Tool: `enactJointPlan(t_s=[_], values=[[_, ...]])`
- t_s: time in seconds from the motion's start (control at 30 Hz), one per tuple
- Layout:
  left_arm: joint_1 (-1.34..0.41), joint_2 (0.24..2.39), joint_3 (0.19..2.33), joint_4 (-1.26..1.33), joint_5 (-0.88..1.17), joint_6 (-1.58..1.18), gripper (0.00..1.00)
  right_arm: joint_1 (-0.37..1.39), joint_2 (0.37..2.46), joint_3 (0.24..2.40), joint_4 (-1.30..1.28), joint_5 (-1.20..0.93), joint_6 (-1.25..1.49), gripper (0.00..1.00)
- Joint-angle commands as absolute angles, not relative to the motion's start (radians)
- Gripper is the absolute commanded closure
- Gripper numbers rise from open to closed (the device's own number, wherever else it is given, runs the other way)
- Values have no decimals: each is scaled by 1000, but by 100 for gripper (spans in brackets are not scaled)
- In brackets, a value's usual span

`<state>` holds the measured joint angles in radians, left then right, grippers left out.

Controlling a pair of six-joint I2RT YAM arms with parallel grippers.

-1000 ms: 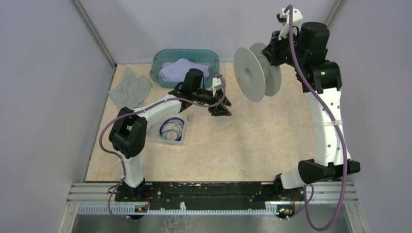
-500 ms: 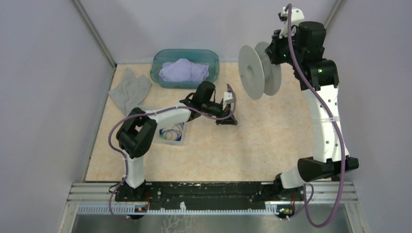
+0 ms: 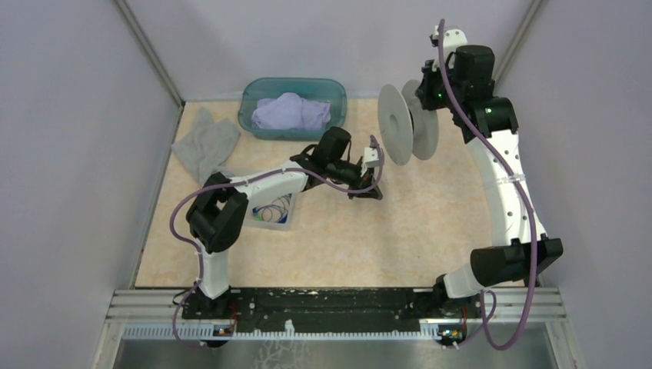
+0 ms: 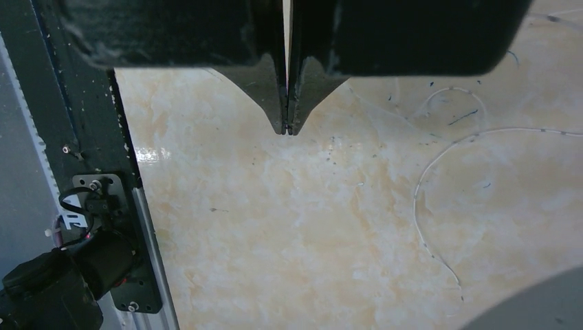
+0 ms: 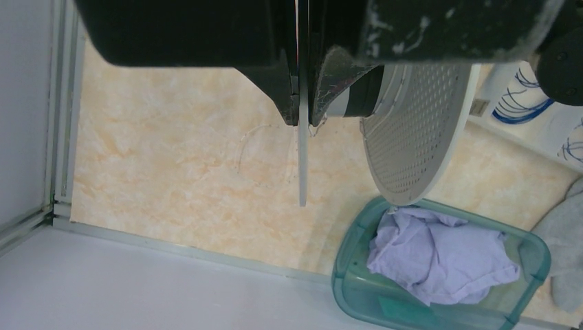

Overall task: Wrap the cables
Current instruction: Wrap the cable around the cable reel.

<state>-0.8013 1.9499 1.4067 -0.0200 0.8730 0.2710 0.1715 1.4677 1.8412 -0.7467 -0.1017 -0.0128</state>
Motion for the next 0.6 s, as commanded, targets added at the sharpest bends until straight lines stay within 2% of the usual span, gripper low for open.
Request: enactJointPlan(t_s=[0.0, 0.17, 0.4, 0.57], values=[[-809, 1922, 1416, -90, 839, 358, 93, 164, 1439, 1864, -639, -93, 9, 100], [-803, 1871, 1345, -142, 743, 494, 59, 163, 1428, 1910, -665, -97, 2, 100], [-798, 1855, 1293, -212, 597, 651, 41, 164, 1402, 1959, -696, -84, -18, 100], [-798, 1896, 1293, -191, 537, 686, 35, 164, 1390, 1970, -711, -85, -23, 100]])
